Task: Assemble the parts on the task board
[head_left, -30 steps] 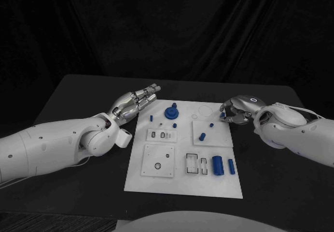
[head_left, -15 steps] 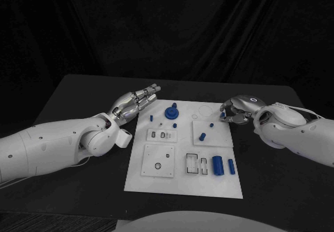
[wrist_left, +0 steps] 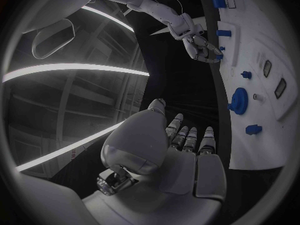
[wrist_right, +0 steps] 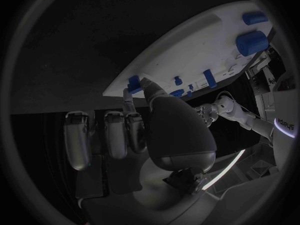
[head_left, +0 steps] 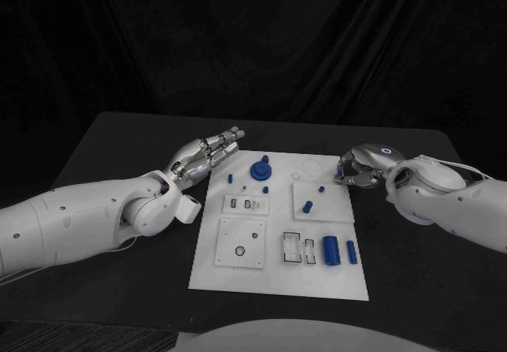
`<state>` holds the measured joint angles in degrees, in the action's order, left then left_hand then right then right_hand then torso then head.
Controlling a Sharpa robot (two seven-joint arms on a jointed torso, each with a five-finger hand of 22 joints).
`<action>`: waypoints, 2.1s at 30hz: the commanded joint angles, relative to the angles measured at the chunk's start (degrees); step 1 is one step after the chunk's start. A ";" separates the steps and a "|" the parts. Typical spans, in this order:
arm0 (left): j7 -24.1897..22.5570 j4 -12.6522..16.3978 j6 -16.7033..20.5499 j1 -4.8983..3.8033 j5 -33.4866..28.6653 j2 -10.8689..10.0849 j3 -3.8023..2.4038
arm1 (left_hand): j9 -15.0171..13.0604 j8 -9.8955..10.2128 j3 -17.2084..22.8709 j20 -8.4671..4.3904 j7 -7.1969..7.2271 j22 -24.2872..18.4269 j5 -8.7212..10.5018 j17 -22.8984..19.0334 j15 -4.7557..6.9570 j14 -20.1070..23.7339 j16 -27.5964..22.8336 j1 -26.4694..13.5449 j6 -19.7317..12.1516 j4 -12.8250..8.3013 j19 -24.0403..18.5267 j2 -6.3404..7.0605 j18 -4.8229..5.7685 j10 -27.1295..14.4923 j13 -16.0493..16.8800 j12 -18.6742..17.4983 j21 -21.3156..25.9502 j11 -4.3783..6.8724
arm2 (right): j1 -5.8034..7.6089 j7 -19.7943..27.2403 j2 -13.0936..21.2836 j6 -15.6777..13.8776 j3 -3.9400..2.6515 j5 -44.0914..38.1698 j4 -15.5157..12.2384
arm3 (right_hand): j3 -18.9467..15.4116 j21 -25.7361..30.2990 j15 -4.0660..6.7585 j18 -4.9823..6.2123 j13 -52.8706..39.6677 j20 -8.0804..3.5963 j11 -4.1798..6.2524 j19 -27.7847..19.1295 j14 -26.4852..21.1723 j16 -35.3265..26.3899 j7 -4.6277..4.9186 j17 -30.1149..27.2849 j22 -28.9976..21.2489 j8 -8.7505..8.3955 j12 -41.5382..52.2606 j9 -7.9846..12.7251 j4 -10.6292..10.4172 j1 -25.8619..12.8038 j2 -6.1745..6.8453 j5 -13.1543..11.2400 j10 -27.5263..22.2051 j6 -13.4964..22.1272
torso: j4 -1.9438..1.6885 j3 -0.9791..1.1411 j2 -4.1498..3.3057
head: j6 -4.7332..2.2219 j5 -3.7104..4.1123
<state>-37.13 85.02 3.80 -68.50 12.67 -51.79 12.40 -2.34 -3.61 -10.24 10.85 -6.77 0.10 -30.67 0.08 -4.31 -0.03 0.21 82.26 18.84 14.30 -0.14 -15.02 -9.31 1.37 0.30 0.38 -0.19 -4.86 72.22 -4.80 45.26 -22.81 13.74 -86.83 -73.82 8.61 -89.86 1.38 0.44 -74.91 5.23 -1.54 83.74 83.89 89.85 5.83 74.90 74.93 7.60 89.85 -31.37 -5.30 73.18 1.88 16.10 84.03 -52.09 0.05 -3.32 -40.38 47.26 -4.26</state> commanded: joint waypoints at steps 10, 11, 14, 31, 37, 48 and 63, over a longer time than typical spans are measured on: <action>-0.54 0.07 -0.71 0.10 0.05 0.09 -0.05 | 0.01 -0.05 0.43 0.40 -0.11 -0.10 -0.37 -0.08 -0.33 0.03 -0.21 0.62 -0.24 -0.09 0.14 0.06 -0.99 -0.03 0.10 0.01 0.19 -0.54 | -0.17 -0.72 0.09 0.03 -0.03 -0.09 0.05 | 0.61 -0.14 0.05 -0.44 -15.09 -0.07 0.36 6.26 6.11 0.15 -0.41 15.10 15.07 0.77 0.15 -1.35 0.70 0.73 -0.71 0.92 5.97 -1.16 | -0.01 0.00 0.00 | 0.17 -0.13; -0.54 0.07 -0.72 0.10 0.05 0.09 -0.05 | 0.01 -0.05 0.43 0.40 -0.11 -0.10 -0.37 -0.08 -0.33 0.03 -0.21 0.62 -0.24 -0.09 0.14 0.06 -0.99 -0.03 0.10 0.01 0.19 -0.54 | -0.17 -0.57 0.09 -0.12 -0.03 -0.09 0.06 | 0.72 -0.14 0.07 -0.44 -15.09 -0.10 0.38 6.26 6.11 0.15 -0.42 15.10 15.07 0.81 0.15 -1.49 0.82 0.91 -0.80 1.14 5.97 -1.24 | 0.00 -0.01 0.01 | 0.22 -0.14; -0.54 0.06 -0.74 0.11 0.05 0.11 -0.05 | 0.01 -0.05 0.47 0.44 -0.13 -0.10 -0.38 -0.08 -0.35 0.03 -0.21 0.61 -0.24 -0.14 0.14 0.06 -0.99 -0.04 0.09 0.01 0.19 -0.56 | -0.18 0.30 0.12 -1.02 -0.03 -0.09 0.06 | 1.28 -0.14 0.19 -0.44 -15.09 -0.24 0.51 6.26 6.11 0.15 -0.57 15.10 15.07 0.95 0.15 -2.16 1.39 1.65 -1.22 2.81 5.97 -1.55 | -0.01 -0.03 0.03 | 0.24 -0.21; -0.47 0.45 -0.41 0.12 0.05 -0.36 -0.05 | -0.03 -0.12 0.58 0.54 -0.18 -0.10 -0.42 -0.08 -0.41 0.03 -0.21 0.61 -0.03 -0.26 0.14 0.08 -1.01 0.09 0.13 0.04 0.19 -0.62 | 2.25 1.34 4.77 -7.41 -0.47 -0.09 -12.25 | 2.81 -0.14 0.32 -0.44 -15.09 -0.52 0.37 6.26 6.11 0.15 -0.57 15.10 15.07 1.53 0.15 -4.46 2.81 2.26 -0.61 11.44 5.97 -4.01 | 0.00 -0.07 0.06 | 0.28 -1.02; -0.43 0.38 -0.40 0.12 0.05 -0.19 -0.05 | -0.04 -0.15 0.62 0.59 -0.21 -0.10 -0.44 -0.08 -0.44 0.03 -0.21 0.61 0.03 -0.32 0.14 0.09 -1.01 0.11 0.14 0.05 0.19 -0.64 | 3.13 -0.12 4.97 -4.92 -0.49 -0.09 -19.06 | 2.95 -0.14 0.17 -0.44 -15.09 -0.42 0.17 6.26 6.11 0.15 -0.53 15.10 15.07 1.45 0.15 -4.45 2.92 2.30 -0.50 11.20 5.97 -4.25 | -0.03 -0.23 0.13 | 0.14 -1.17; -0.43 0.34 -0.56 0.12 0.05 0.26 -0.05 | -0.04 -0.16 0.65 0.62 -0.22 -0.10 -0.45 -0.08 -0.45 0.03 -0.21 0.62 0.04 -0.35 0.14 0.09 -1.02 0.13 0.14 0.05 0.19 -0.66 | 0.47 -2.27 -1.10 -2.65 -0.49 -4.10 -19.47 | 3.29 -0.14 -0.25 -0.44 -15.09 -0.12 -0.39 6.26 6.11 0.15 -0.13 15.10 15.07 1.29 0.15 -4.40 3.29 2.49 -0.19 11.36 5.97 -4.88 | 0.24 -0.21 0.35 | -0.57 -2.18; -0.37 0.01 -0.71 0.13 0.05 0.95 -0.04 | -0.04 -0.16 0.77 0.69 -0.25 -0.10 -0.49 -0.08 -0.50 0.03 -0.21 0.65 -0.02 -0.45 0.14 0.04 -1.02 0.16 0.15 0.06 0.19 -0.70 | -2.80 -4.24 -8.35 -0.06 -0.51 -5.86 -14.27 | 3.51 -0.14 -0.57 -0.44 -15.09 0.23 -0.68 6.26 6.11 0.15 0.08 15.10 15.07 0.80 0.15 -4.14 3.40 2.23 0.02 10.02 5.97 -5.14 | 0.12 -0.33 0.29 | 0.17 -2.48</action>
<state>-36.87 84.99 3.64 -68.45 12.68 -50.95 12.40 -2.33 -3.60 -9.76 11.05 -6.76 0.07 -30.90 0.09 -4.30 -0.02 0.21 82.26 18.84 13.82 0.06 -15.03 -9.30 1.33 0.36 0.38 -0.19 -5.23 69.57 -6.96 37.05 -24.27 13.28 -91.40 -88.31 11.88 -89.86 1.17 0.45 -74.91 5.02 -1.96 83.95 84.09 89.85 6.91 74.91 74.95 8.20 89.85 -34.57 -1.89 75.55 1.69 26.27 84.03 -55.95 0.29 -3.64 -40.09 47.32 -6.80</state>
